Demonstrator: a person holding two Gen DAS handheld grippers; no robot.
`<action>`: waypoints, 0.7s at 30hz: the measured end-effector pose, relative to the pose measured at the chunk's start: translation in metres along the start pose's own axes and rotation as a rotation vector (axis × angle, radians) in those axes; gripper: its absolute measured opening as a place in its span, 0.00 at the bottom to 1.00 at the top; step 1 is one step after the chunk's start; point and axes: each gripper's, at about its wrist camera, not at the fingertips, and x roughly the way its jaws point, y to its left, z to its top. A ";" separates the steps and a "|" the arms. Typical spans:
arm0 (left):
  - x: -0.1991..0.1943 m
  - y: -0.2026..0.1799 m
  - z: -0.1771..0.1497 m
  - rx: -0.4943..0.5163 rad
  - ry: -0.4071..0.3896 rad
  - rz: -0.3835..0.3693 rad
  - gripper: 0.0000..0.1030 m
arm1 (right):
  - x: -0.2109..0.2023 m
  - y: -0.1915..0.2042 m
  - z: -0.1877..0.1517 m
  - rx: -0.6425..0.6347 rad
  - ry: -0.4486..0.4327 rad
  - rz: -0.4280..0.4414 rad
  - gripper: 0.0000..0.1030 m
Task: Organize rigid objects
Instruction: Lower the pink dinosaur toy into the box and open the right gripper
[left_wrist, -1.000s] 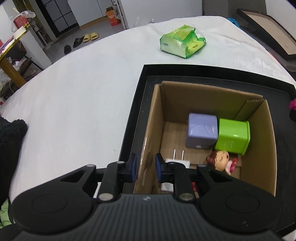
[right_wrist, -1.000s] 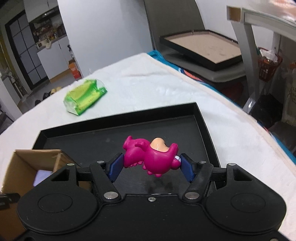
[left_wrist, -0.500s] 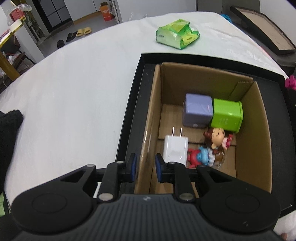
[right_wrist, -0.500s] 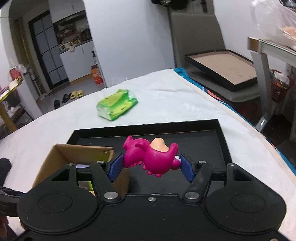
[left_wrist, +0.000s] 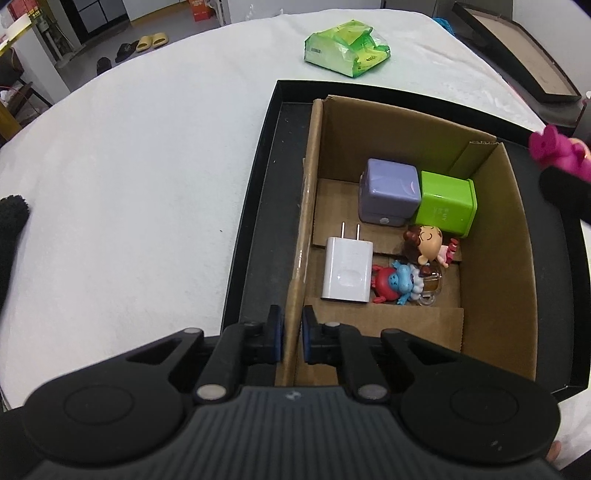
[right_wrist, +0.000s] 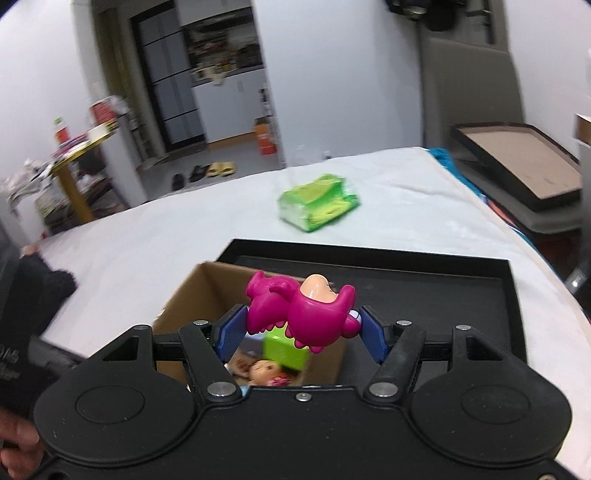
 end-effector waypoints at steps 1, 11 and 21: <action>0.000 0.000 0.000 -0.001 0.001 -0.002 0.09 | 0.000 0.003 -0.001 -0.013 0.008 0.017 0.62; 0.000 0.002 0.001 -0.008 0.008 -0.011 0.09 | 0.004 0.030 -0.012 -0.123 0.094 0.105 0.62; 0.000 0.003 0.001 -0.005 0.011 -0.016 0.09 | 0.017 0.047 -0.028 -0.234 0.180 0.084 0.65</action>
